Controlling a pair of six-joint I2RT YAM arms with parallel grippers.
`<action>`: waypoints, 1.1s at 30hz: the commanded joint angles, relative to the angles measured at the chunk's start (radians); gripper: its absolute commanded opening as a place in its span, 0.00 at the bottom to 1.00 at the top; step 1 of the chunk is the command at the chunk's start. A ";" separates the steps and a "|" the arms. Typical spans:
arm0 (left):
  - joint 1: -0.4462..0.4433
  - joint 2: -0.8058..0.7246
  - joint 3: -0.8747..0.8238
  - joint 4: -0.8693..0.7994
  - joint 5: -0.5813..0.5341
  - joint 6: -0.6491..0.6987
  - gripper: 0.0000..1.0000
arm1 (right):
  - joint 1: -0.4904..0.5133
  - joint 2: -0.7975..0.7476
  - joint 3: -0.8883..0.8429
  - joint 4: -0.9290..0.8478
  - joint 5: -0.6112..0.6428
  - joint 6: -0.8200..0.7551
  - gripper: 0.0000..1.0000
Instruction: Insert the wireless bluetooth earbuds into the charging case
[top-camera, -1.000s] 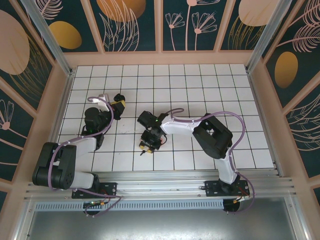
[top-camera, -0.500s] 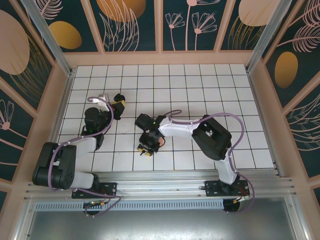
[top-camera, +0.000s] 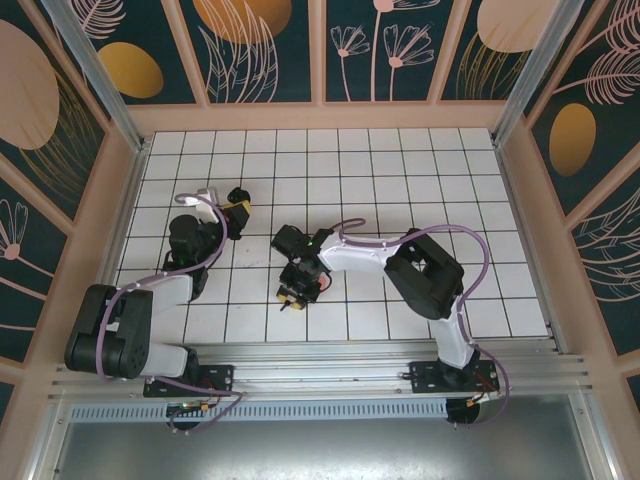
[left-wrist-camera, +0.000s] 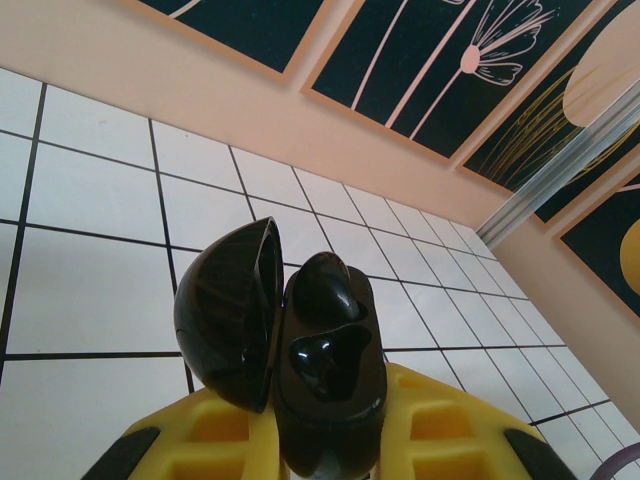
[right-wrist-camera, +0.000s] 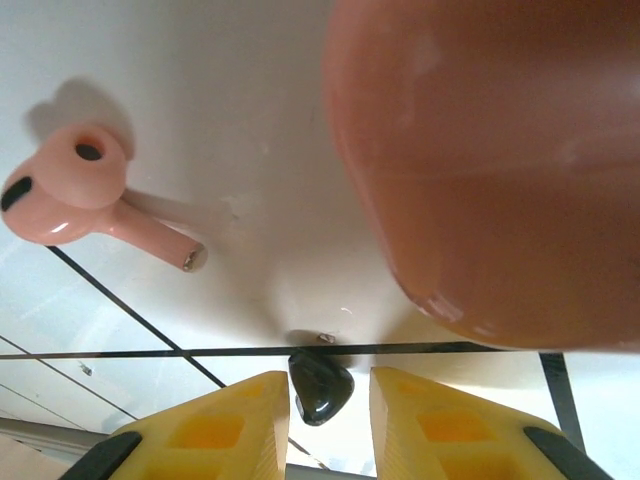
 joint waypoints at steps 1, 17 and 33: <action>0.007 -0.014 -0.005 0.022 0.015 -0.005 0.08 | -0.003 0.027 0.015 -0.005 -0.004 -0.014 0.28; 0.007 -0.025 -0.001 0.009 0.014 0.001 0.08 | -0.003 0.027 -0.002 0.021 0.001 -0.013 0.23; 0.006 -0.038 -0.005 -0.036 0.010 0.035 0.08 | -0.005 -0.074 -0.028 -0.080 0.037 -0.151 0.22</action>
